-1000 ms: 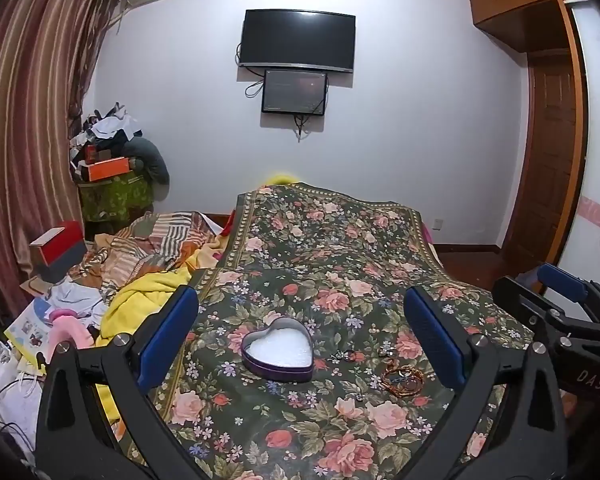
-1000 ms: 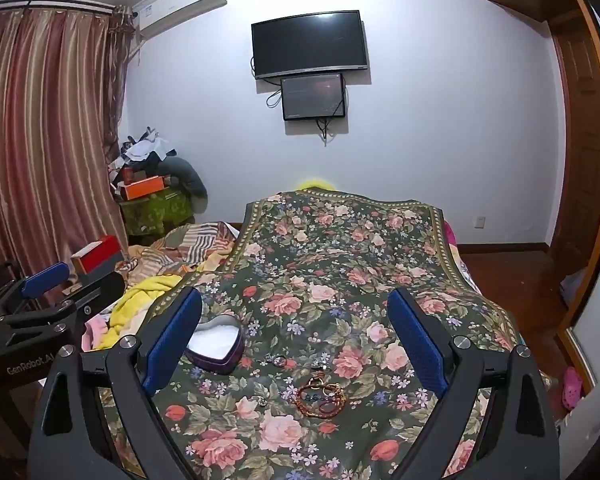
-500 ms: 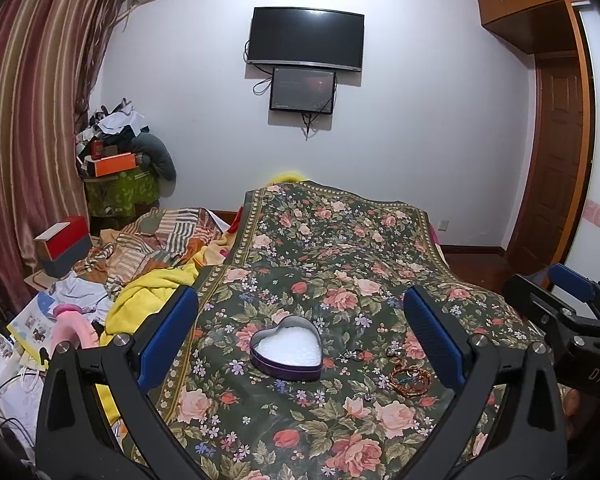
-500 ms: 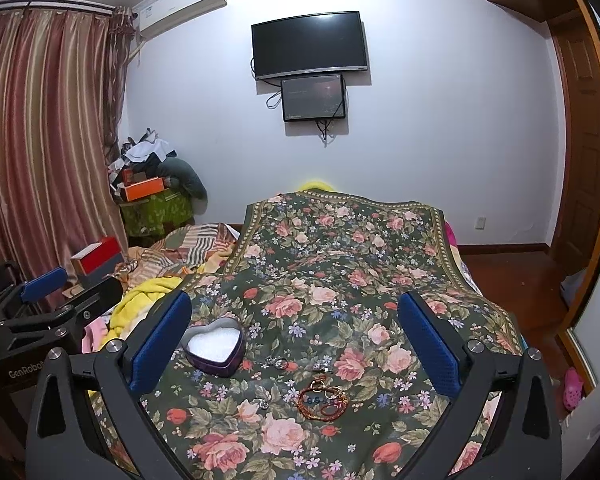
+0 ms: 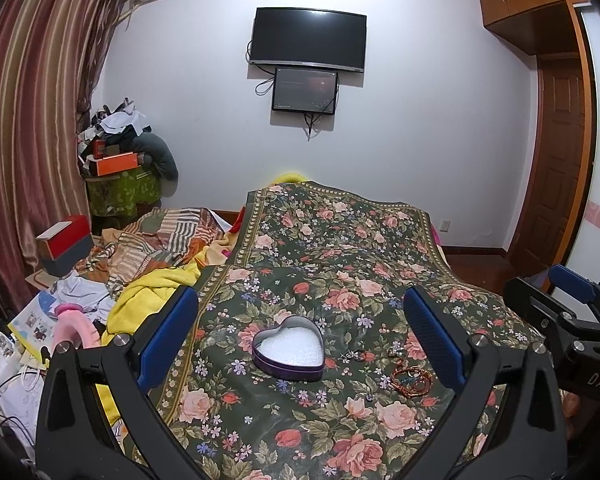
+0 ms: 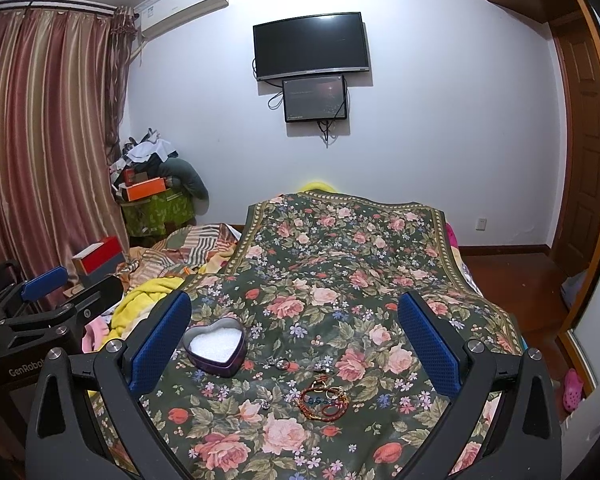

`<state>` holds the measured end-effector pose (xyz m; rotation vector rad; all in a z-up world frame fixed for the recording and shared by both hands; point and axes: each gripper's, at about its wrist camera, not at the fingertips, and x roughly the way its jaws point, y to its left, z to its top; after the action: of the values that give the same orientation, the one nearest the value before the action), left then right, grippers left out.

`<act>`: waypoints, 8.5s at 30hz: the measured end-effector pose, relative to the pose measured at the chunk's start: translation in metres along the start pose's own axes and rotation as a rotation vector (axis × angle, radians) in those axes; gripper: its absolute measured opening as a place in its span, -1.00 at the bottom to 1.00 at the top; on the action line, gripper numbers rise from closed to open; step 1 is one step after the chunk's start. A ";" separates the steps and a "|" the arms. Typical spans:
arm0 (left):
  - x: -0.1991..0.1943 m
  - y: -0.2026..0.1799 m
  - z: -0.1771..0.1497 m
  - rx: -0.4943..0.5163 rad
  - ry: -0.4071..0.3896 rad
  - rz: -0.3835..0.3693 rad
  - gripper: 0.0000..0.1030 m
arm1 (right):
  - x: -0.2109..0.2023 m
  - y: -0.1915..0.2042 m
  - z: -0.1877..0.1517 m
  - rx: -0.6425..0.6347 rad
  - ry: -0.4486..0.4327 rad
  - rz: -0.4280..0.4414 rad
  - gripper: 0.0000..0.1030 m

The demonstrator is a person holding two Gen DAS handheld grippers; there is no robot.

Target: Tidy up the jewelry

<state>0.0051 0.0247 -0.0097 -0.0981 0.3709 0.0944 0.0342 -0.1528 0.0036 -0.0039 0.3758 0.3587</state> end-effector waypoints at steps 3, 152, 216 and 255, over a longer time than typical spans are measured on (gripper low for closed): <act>0.000 0.000 0.001 -0.001 0.000 0.000 1.00 | 0.000 -0.001 0.001 0.000 0.001 0.000 0.99; 0.172 -0.035 -0.123 0.081 0.614 -0.307 -0.72 | 0.144 -0.081 -0.094 0.077 0.597 0.038 -0.88; 0.105 0.028 -0.005 0.038 0.257 -0.149 -0.83 | 0.135 0.014 0.004 -0.077 0.301 0.199 -0.88; 0.184 0.062 -0.057 -0.038 0.433 -0.140 -0.83 | 0.218 0.066 -0.053 -0.101 0.525 0.262 -0.87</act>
<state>0.1484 0.0937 -0.1342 -0.1822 0.7928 -0.0605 0.1819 -0.0199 -0.1202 -0.1510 0.8821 0.6374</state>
